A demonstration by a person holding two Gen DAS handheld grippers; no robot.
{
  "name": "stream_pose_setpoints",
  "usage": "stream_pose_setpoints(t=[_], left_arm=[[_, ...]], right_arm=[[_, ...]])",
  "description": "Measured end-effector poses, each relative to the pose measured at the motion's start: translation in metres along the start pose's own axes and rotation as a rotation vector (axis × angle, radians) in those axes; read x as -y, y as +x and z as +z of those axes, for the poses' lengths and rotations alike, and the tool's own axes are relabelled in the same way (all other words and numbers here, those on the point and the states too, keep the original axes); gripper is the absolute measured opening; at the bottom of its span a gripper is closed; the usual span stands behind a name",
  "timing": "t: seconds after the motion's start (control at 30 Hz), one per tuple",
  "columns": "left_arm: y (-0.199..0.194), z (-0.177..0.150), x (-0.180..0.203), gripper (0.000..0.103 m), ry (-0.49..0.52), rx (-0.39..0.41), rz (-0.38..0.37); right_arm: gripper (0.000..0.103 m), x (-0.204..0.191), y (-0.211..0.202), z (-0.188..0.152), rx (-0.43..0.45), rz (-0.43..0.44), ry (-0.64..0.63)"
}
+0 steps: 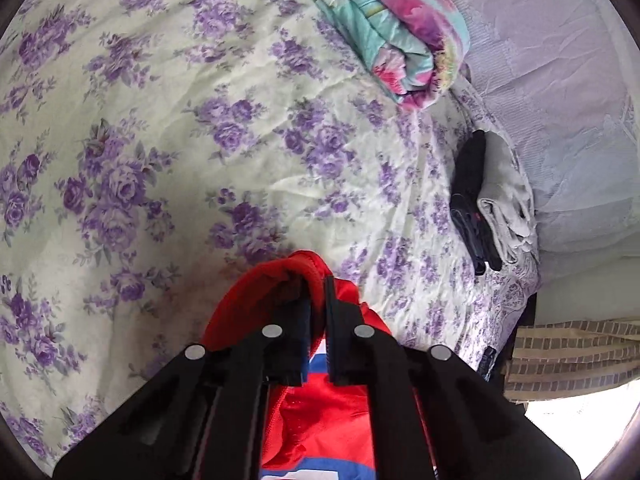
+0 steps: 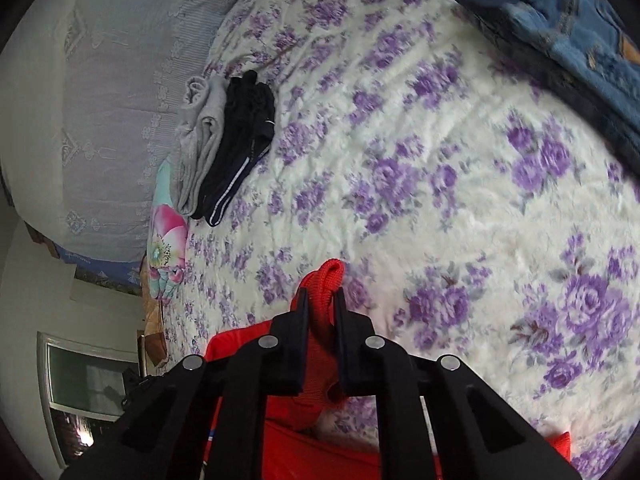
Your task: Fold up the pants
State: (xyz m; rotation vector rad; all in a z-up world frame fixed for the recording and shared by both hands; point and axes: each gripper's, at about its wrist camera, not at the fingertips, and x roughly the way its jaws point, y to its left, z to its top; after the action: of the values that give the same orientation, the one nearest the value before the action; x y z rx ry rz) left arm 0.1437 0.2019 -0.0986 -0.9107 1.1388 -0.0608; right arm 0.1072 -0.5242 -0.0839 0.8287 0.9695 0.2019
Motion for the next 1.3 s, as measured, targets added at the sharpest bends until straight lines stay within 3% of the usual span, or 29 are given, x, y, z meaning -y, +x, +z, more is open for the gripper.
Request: stream_pose_setpoints(t=[0.13, 0.2, 0.23, 0.27, 0.33, 0.37, 0.4, 0.47, 0.53, 0.6, 0.67, 0.7, 0.87, 0.97, 1.0, 1.03, 1.1, 1.17, 1.2, 1.23, 1.3], left_arm=[[-0.030, -0.010, 0.024, 0.005, 0.038, 0.044, -0.133], [-0.051, -0.026, 0.032, 0.005, 0.088, 0.067, -0.180], [-0.063, -0.037, 0.032, 0.005, 0.124, 0.080, -0.187], [-0.071, -0.048, 0.028, 0.005, 0.148, 0.084, -0.179], [-0.075, -0.065, 0.002, 0.006, 0.110, 0.051, -0.170], [-0.073, -0.072, -0.015, 0.006, 0.061, 0.025, -0.163], [-0.069, -0.078, -0.030, 0.007, 0.022, 0.007, -0.151], [-0.063, -0.085, -0.046, 0.007, -0.018, -0.019, -0.116], [-0.059, -0.083, -0.045, 0.006, -0.016, -0.020, -0.105], [-0.056, -0.075, -0.038, 0.006, -0.002, -0.011, -0.104], [-0.053, -0.069, -0.030, 0.006, 0.013, -0.007, -0.099], [-0.052, -0.067, -0.028, 0.006, 0.021, -0.006, -0.098], [-0.043, -0.065, -0.028, 0.008, 0.023, -0.015, -0.068], [-0.031, -0.066, -0.032, 0.032, 0.010, -0.033, -0.014], [-0.028, -0.065, -0.032, 0.042, 0.003, -0.031, 0.003], [-0.027, -0.065, -0.032, 0.045, -0.002, -0.028, 0.001], [-0.024, -0.060, -0.029, 0.045, 0.005, -0.016, 0.006], [-0.021, -0.055, -0.024, 0.043, 0.019, -0.007, 0.008], [-0.019, -0.051, -0.021, 0.036, 0.028, -0.010, 0.002], [-0.017, -0.050, -0.019, 0.015, 0.035, -0.013, -0.011], [-0.017, -0.046, -0.011, 0.011, 0.053, -0.013, -0.027]], right_arm=[[0.011, -0.049, -0.056, 0.018, 0.138, 0.049, -0.213], [0.011, -0.069, -0.101, -0.003, 0.224, 0.066, -0.455], [0.011, -0.070, -0.116, -0.022, 0.215, 0.009, -0.582], [0.012, -0.057, -0.119, -0.037, 0.127, -0.049, -0.640], [0.022, -0.003, -0.112, -0.059, -0.050, -0.255, -0.575], [0.029, 0.028, -0.116, -0.066, -0.053, -0.325, -0.475], [0.029, 0.053, -0.125, -0.066, -0.024, -0.310, -0.346], [0.029, 0.078, -0.149, -0.058, 0.123, -0.197, -0.142], [0.029, 0.078, -0.151, -0.045, 0.189, -0.098, -0.070], [0.029, 0.066, -0.130, -0.034, 0.162, -0.078, -0.067], [0.033, 0.052, -0.095, -0.029, 0.073, -0.078, -0.069], [0.040, 0.047, -0.078, -0.032, 0.023, -0.088, -0.073], [0.045, 0.051, -0.014, -0.050, -0.131, -0.183, -0.054], [0.052, 0.049, 0.005, -0.063, -0.176, -0.195, -0.043], [0.051, 0.042, 0.009, -0.066, -0.184, -0.189, -0.074], [0.048, 0.035, 0.013, -0.069, -0.200, -0.180, -0.116], [0.025, 0.018, 0.016, -0.077, -0.211, -0.172, -0.209], [0.018, 0.001, 0.016, -0.080, -0.202, -0.189, -0.283], [0.014, -0.005, 0.013, -0.078, -0.186, -0.193, -0.304], [0.013, -0.010, 0.007, -0.074, -0.165, -0.188, -0.312], [0.009, -0.020, -0.008, -0.061, -0.100, -0.207, -0.323]])
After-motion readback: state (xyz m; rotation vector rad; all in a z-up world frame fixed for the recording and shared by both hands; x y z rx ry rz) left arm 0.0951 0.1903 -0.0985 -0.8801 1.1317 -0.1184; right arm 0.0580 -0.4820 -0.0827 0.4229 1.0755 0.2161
